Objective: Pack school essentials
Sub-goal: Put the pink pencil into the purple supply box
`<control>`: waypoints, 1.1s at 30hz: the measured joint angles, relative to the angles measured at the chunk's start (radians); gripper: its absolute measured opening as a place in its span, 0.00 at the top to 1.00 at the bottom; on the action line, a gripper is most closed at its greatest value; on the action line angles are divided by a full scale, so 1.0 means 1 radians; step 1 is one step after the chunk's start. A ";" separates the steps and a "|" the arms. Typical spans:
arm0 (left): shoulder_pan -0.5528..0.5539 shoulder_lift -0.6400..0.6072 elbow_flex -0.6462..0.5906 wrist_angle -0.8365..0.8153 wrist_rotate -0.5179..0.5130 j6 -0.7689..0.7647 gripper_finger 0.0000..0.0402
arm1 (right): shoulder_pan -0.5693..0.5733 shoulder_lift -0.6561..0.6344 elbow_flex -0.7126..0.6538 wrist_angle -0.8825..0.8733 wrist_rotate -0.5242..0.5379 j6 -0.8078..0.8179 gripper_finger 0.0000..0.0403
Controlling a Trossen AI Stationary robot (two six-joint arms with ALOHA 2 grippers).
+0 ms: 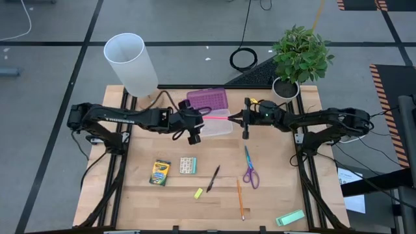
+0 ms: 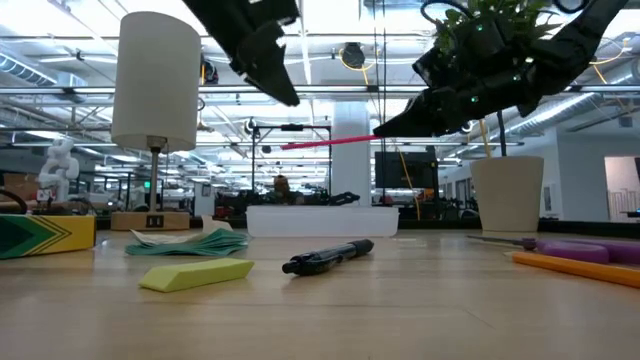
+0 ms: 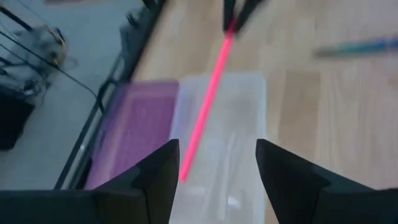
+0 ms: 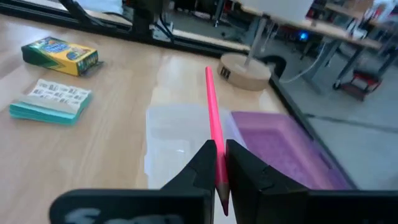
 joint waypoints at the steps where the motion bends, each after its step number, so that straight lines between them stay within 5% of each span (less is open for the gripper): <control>1: 0.004 -0.013 -0.016 0.016 0.000 -0.003 0.46 | -0.008 0.010 -0.001 0.008 -0.005 0.018 0.96; 14: 0.010 -0.069 -0.099 0.065 0.027 0.012 0.46 | -0.029 0.190 0.091 0.048 -0.027 0.118 0.96; 33: -0.004 -0.066 -0.099 0.136 0.104 0.014 0.46 | -0.029 0.214 0.121 -0.044 -0.025 0.096 0.96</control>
